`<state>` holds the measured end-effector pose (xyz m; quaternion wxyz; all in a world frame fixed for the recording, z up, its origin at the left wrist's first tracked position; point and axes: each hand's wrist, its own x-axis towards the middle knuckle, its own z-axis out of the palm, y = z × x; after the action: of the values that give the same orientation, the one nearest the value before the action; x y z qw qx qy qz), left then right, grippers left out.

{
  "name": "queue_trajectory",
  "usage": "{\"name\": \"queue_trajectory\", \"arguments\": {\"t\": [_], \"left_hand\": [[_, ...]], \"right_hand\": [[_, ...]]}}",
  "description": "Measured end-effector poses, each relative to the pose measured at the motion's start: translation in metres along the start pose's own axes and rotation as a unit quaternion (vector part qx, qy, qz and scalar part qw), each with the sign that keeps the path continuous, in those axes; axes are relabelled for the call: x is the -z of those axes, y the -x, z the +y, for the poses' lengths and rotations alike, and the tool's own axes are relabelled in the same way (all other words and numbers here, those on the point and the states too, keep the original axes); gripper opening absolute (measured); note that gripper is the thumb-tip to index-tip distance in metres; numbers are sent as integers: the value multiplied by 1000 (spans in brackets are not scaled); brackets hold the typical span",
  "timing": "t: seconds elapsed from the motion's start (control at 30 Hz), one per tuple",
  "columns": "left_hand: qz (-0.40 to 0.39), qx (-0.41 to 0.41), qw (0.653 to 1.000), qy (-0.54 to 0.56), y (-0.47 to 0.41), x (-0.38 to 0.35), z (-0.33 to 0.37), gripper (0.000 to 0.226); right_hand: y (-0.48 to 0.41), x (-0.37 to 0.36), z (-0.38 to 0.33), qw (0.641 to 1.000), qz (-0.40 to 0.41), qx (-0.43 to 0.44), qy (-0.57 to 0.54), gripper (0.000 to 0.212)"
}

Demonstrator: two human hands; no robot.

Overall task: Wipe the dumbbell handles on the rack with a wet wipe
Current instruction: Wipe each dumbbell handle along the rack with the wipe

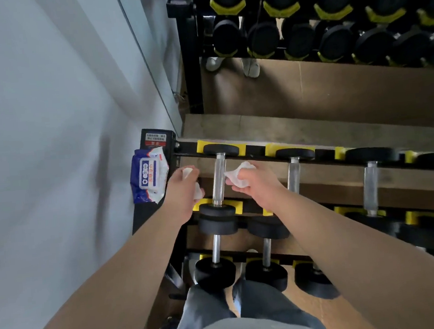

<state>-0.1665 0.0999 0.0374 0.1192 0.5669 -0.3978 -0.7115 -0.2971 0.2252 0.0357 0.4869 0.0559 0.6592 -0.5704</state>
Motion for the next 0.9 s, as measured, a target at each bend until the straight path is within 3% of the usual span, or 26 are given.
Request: {"name": "queue_trajectory", "arguments": {"t": [0.13,0.27,0.33,0.47,0.57,0.63,0.73,0.83,0.9], "left_hand": [[-5,-3,998,-56,-5,-12,-16,10],[7,66,992,-106,-16,-13,-21,17],[17,101,990,-101,-25,-12,-27,23],[14,124,987,-99,-42,-14,-35,23],[2,130,986,-106,-51,-16,-32,21],[-10,128,986,-108,-56,-16,-28,21],[-28,117,984,-131,-61,-16,-26,22],[-34,123,981,-146,-68,-15,-25,24],[-45,133,980,-144,-71,-14,-27,26]], "right_hand": [[-20,7,10,996,21,-20,85,36],[-39,6,26,987,29,-46,154,9],[-51,4,31,981,64,-28,182,20],[-74,-1,38,969,132,12,210,20],[-82,-11,39,980,103,6,169,31],[-80,-15,46,969,68,17,236,20],[-64,-14,55,921,7,-3,390,30],[-62,-10,58,877,-47,-54,475,20],[-66,-13,50,900,-24,-71,430,23]]}}
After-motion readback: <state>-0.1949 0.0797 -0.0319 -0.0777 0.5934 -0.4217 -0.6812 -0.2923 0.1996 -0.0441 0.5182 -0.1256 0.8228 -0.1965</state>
